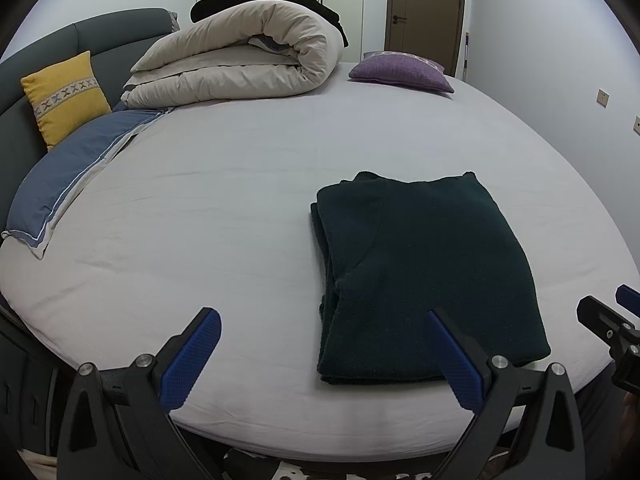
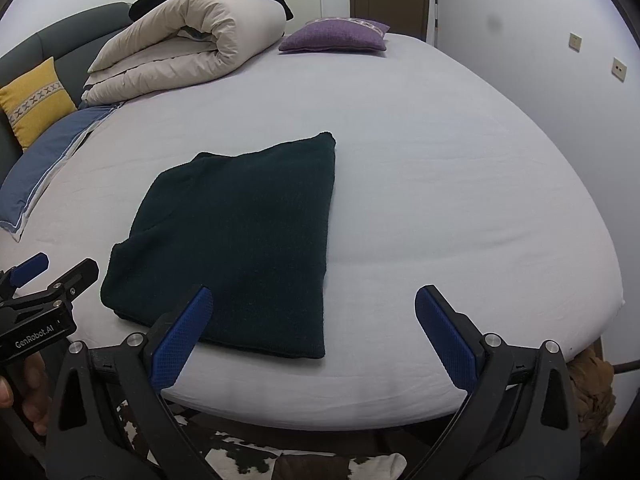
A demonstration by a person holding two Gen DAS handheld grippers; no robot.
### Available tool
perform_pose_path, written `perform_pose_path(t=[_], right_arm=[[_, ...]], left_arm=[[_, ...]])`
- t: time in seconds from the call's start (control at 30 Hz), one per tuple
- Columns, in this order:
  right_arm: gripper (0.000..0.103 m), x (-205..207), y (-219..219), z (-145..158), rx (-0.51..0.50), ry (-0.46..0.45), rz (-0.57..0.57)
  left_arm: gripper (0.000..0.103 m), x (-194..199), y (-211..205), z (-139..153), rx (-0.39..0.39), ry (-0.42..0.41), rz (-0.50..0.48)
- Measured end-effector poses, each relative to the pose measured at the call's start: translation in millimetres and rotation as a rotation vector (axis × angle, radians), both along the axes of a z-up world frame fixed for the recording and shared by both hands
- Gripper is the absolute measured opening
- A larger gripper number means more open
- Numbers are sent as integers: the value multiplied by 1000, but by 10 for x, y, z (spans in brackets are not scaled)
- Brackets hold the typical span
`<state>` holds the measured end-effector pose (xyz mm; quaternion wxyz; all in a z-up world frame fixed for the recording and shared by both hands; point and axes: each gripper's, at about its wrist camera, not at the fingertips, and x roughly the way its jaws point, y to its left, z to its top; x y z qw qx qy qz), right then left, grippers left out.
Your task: Fold small clothes
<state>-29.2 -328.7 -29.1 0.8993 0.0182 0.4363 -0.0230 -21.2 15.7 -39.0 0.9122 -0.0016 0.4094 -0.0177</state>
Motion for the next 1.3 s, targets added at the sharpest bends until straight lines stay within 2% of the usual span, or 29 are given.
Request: perform_pose_path(t=[1.3], right_arm=[[103,4,11,-9,4,4,3]], left_arm=[[103,-3,26,-42,-2,9,4]])
